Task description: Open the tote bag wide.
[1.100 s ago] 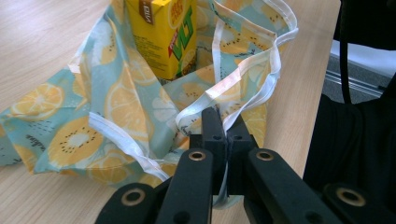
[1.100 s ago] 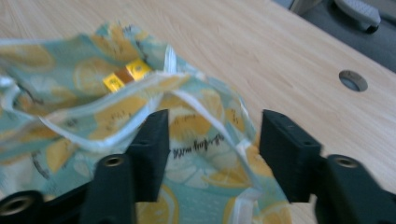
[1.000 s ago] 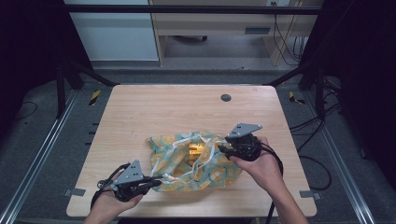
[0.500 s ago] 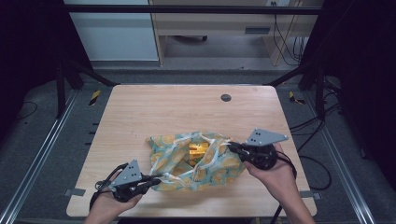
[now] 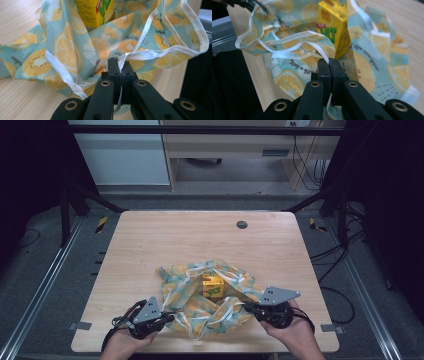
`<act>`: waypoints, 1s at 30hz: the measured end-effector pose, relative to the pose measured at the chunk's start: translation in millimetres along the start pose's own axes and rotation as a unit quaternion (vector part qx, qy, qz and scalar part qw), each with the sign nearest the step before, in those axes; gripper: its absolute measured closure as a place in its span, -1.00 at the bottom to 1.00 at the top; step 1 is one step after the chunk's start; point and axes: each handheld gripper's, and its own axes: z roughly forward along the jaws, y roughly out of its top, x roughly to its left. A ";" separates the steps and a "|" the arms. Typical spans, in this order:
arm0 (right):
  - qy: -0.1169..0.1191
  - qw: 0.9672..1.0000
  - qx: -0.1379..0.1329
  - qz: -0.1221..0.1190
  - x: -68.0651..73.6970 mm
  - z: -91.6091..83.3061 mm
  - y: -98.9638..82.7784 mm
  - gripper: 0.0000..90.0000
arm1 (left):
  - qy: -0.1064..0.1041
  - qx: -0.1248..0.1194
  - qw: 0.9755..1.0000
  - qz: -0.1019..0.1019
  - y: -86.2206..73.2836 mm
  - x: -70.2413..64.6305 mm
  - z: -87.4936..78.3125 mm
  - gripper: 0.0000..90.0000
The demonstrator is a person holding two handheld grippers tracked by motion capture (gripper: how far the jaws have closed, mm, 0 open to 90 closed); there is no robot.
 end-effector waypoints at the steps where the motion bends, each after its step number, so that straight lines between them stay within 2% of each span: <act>1: -0.002 1.000 0.012 -0.003 0.4 6.8 -4.4 0.97 | 0.009 0.002 1.000 -0.002 -2.6 1.8 1.6 0.99; 3: -0.002 1.000 0.018 0.002 -0.4 12.7 -8.8 0.97 | 0.013 0.002 1.000 -0.006 -4.1 2.7 2.1 0.99; 4: -0.003 1.000 0.024 0.004 -0.7 15.3 -10.9 0.97 | 0.016 0.002 1.000 -0.017 -7.0 4.7 2.7 0.99; 7: -0.002 1.000 0.028 0.006 -0.5 19.4 -13.9 0.96 | 0.017 0.000 1.000 -0.019 -8.0 4.8 1.9 0.99; 10: -0.005 1.000 0.013 0.004 2.3 15.7 -8.4 0.72 | 0.018 -0.012 1.000 -0.017 -7.3 3.6 -0.9 0.99; 15: -0.018 1.000 0.003 -0.001 5.1 4.3 6.6 0.35 | 0.019 -0.016 1.000 -0.017 -7.1 3.0 -2.1 0.99; 16: -0.018 1.000 0.003 -0.001 5.1 4.3 6.6 0.35 | 0.019 -0.016 1.000 -0.017 -7.1 3.0 -2.1 0.99; 19: -0.022 1.000 -0.004 -0.007 6.3 -1.7 21.0 0.16 | 0.019 -0.017 1.000 -0.014 -6.6 2.8 -3.1 0.99; 24: -0.026 1.000 -0.010 -0.012 4.7 -5.5 37.2 -0.02 | 0.018 -0.019 1.000 -0.014 -6.6 2.2 -4.1 0.99; 25: -0.038 0.999 -0.015 -0.013 2.5 -6.9 45.6 -0.14 | 0.018 -0.020 1.000 -0.014 -6.7 2.2 -4.3 0.99; 27: -0.040 0.999 -0.016 -0.014 0.7 -7.6 49.8 -0.16 | 0.017 -0.020 1.000 -0.014 -6.7 2.3 -4.6 0.99; 28: -0.045 0.999 -0.014 -0.017 -3.5 -7.2 58.0 -0.24 | 0.017 -0.021 1.000 -0.014 -6.6 2.2 -4.7 0.99; 30: -0.050 0.999 -0.006 -0.019 -9.5 -3.8 65.5 -0.27 | 0.017 -0.023 1.000 -0.014 -6.1 1.7 -5.1 0.99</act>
